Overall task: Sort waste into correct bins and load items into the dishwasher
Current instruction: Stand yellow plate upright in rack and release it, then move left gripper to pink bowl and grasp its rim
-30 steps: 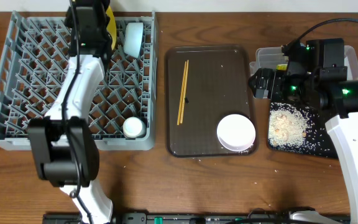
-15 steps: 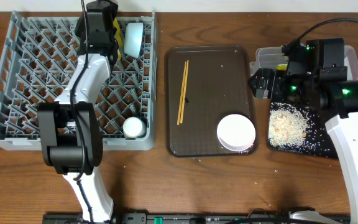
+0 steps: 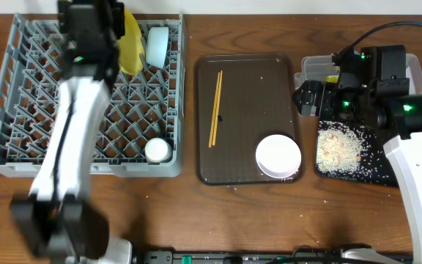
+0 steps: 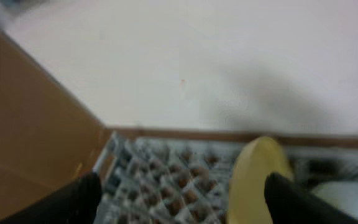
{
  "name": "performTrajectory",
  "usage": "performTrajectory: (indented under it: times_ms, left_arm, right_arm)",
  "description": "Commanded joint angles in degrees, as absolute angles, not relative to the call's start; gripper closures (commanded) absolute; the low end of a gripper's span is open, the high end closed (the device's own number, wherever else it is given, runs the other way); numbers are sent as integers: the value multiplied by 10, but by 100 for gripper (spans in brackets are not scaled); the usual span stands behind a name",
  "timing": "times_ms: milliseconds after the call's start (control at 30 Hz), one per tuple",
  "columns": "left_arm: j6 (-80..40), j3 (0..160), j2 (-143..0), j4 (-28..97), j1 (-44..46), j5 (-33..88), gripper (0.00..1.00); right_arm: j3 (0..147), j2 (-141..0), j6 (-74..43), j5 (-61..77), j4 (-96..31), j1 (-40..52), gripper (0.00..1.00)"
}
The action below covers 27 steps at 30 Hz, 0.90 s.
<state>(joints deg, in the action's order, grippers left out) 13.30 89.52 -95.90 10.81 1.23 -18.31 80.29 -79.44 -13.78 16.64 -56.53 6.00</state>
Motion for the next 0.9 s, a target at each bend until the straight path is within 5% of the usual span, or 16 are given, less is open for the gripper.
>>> performTrajectory:
  times_ms: [0, 133, 333, 700, 867]
  left_arm:
    - [-17, 900, -898, 220, 14, 13, 14]
    - [-116, 899, -895, 362, 32, 166, 12]
    - [-253, 868, -932, 503, 128, 195, 11]
    - [-312, 811, -1038, 434, 316, 181, 7]
    - [-338, 811, -1099, 406, 360, 180, 13]
  right_arm:
    - [806, -795, -132, 165, -566, 57, 1]
    - [806, -795, -132, 165, -566, 57, 1]
    - [806, -795, -132, 165, -566, 57, 1]
    - [806, -795, -132, 165, -566, 57, 1]
    - [806, -795, -132, 165, -566, 57, 1]
